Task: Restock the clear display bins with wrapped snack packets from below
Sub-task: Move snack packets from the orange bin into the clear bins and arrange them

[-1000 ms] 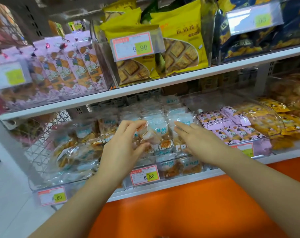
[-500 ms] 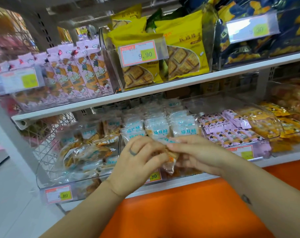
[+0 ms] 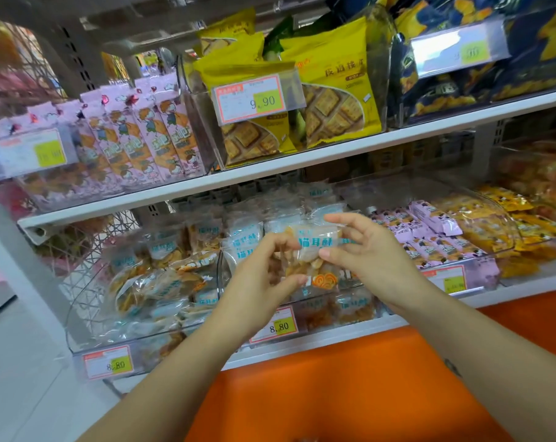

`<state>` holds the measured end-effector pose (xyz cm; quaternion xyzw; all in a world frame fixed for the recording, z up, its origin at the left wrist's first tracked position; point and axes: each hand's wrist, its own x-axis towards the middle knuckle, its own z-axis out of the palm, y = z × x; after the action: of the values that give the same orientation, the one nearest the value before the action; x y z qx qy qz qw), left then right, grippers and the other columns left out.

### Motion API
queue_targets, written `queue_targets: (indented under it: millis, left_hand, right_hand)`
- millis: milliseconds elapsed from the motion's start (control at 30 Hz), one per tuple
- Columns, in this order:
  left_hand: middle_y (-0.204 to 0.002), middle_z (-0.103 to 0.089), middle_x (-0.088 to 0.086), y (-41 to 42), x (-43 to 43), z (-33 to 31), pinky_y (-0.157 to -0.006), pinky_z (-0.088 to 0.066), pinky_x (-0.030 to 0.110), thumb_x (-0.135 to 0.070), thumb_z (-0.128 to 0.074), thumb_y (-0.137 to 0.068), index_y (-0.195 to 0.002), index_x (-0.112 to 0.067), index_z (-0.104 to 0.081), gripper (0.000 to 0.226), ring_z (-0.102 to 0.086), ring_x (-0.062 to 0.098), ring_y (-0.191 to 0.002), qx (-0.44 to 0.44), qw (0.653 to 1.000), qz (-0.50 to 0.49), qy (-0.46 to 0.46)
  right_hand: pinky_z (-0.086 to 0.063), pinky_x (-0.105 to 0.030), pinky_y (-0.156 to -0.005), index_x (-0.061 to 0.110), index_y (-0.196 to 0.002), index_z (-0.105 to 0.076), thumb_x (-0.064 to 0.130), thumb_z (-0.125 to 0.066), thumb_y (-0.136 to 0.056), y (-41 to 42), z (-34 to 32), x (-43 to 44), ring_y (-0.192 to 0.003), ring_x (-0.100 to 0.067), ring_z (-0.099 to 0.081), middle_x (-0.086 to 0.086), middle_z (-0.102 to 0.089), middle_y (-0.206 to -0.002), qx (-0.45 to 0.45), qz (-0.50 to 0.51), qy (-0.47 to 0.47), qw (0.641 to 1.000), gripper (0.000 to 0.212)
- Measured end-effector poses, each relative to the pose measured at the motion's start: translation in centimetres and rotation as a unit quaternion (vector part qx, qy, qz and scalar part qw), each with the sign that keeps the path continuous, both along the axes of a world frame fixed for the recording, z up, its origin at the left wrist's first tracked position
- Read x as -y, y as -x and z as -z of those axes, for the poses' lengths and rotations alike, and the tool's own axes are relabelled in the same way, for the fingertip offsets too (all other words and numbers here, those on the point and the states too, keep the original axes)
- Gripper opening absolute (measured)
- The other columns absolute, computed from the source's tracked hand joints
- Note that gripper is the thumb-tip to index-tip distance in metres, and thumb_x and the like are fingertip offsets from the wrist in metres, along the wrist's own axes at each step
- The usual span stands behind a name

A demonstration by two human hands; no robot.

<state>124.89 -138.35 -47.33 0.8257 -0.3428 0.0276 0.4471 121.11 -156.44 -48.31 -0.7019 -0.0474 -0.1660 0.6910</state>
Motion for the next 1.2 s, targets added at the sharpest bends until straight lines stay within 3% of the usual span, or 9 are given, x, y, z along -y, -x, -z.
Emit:
queue_targets:
  millis: [167, 367, 433, 533, 633, 700, 767, 867, 1200]
  left_hand:
    - [-0.104, -0.058, -0.017, -1.1, -0.4, 0.2, -0.081, -0.053, 0.029, -0.017, -0.072, -0.082, -0.118, -0.047, -0.047, 0.053, -0.061, 0.008, -0.087, 0.049, 0.993, -0.094, -0.045]
    - [-0.100, -0.050, -0.010, -2.6, 1.5, 2.7, -0.068, -0.037, 0.014, -0.020, -0.072, -0.084, -0.127, -0.031, -0.048, 0.051, -0.049, 0.001, -0.073, 0.075, 0.980, -0.160, -0.090]
    - [-0.120, -0.045, -0.005, -2.9, 2.1, 3.1, -0.081, -0.042, 0.022, -0.024, -0.068, -0.086, -0.130, -0.031, -0.045, 0.050, -0.053, 0.006, -0.084, 0.112, 0.969, -0.174, -0.133]
    - [-0.139, -0.030, 0.002, -3.0, 2.3, 3.3, -0.101, -0.037, 0.039, -0.039, -0.066, -0.086, -0.130, -0.032, -0.044, 0.050, -0.041, 0.025, -0.122, 0.226, 0.909, -0.230, -0.264]
    - [-0.144, -0.039, 0.010, -3.2, 1.9, 3.1, -0.100, -0.039, 0.049, -0.039, -0.080, -0.069, -0.119, -0.027, -0.059, 0.056, -0.038, 0.032, -0.130, 0.328, 0.874, -0.206, -0.293]
    - [-0.138, -0.051, 0.008, -3.7, 1.6, 3.3, -0.099, -0.041, 0.052, -0.036, -0.084, -0.067, -0.122, -0.026, -0.061, 0.060, -0.051, 0.030, -0.125, 0.364, 0.854, -0.176, -0.327]
    - [-0.151, -0.035, 0.000, -3.8, 1.6, 3.2, -0.112, -0.021, 0.054, -0.039, -0.067, -0.086, -0.142, -0.031, -0.041, 0.062, -0.037, 0.024, -0.138, 0.343, 0.847, -0.157, -0.376]
    - [-0.159, -0.009, -0.006, -4.4, 1.5, 3.2, -0.115, 0.004, 0.054, -0.041, -0.044, -0.098, -0.150, -0.036, -0.013, 0.061, -0.028, 0.017, -0.142, 0.294, 0.847, -0.165, -0.411]
    - [-0.160, 0.001, -0.004, -4.3, 2.2, 2.7, -0.108, 0.013, 0.063, -0.038, -0.047, -0.098, -0.150, -0.037, -0.009, 0.065, -0.009, 0.020, -0.147, 0.246, 0.861, -0.118, -0.430]
  right_hand:
    - [-0.048, -0.019, -0.087, 0.029, -0.133, -0.047, 0.013, -0.063, -0.089, -0.6, -0.4, 1.3, -0.103, -0.002, -0.059, 0.016, -0.055, -0.118, 0.015, 0.079, 0.201, 0.976, 0.050]
    - [-0.029, -0.037, -0.107, 0.024, -0.140, -0.043, 0.026, -0.049, -0.097, -1.1, 2.2, 2.5, -0.122, -0.016, -0.050, 0.005, -0.038, -0.147, 0.005, 0.134, 0.578, 0.805, 0.043]
    - [-0.022, -0.039, -0.107, 0.025, -0.144, -0.035, 0.031, -0.048, -0.097, -1.6, 3.1, 2.6, -0.132, -0.019, -0.041, 0.003, -0.028, -0.153, 0.014, 0.142, 0.640, 0.755, 0.050]
    - [-0.028, -0.042, -0.095, 0.017, -0.132, -0.053, 0.033, -0.074, -0.078, -2.4, 3.8, 2.7, -0.111, -0.028, -0.060, -0.007, -0.050, -0.139, 0.020, 0.165, 0.683, 0.711, 0.059]
    - [-0.024, -0.041, -0.091, 0.016, -0.129, -0.055, 0.022, -0.082, -0.069, -2.6, 3.6, 2.6, -0.106, -0.025, -0.061, -0.007, -0.052, -0.136, 0.010, 0.183, 0.707, 0.683, 0.066]
    - [-0.016, -0.045, -0.103, 0.021, -0.143, -0.034, 0.015, -0.066, -0.085, -2.8, 3.9, 2.5, -0.128, -0.022, -0.040, -0.002, -0.027, -0.152, 0.020, 0.180, 0.707, 0.683, 0.067]
    - [-0.007, -0.048, -0.105, 0.025, -0.146, -0.025, 0.008, -0.059, -0.088, -2.7, 3.8, 2.6, -0.135, -0.020, -0.027, 0.001, -0.014, -0.156, -0.006, 0.174, 0.700, 0.692, 0.069]
    - [-0.002, -0.049, -0.104, 0.027, -0.144, -0.026, 0.004, -0.060, -0.086, -2.8, 3.6, 2.8, -0.135, -0.019, -0.027, 0.002, -0.013, -0.155, -0.017, 0.175, 0.695, 0.697, 0.071]
    - [0.003, -0.050, -0.107, 0.034, -0.140, -0.036, 0.009, -0.057, -0.089, -2.0, 2.3, 2.1, -0.133, -0.016, -0.035, 0.002, -0.020, -0.152, -0.038, 0.138, 0.694, 0.706, 0.060]
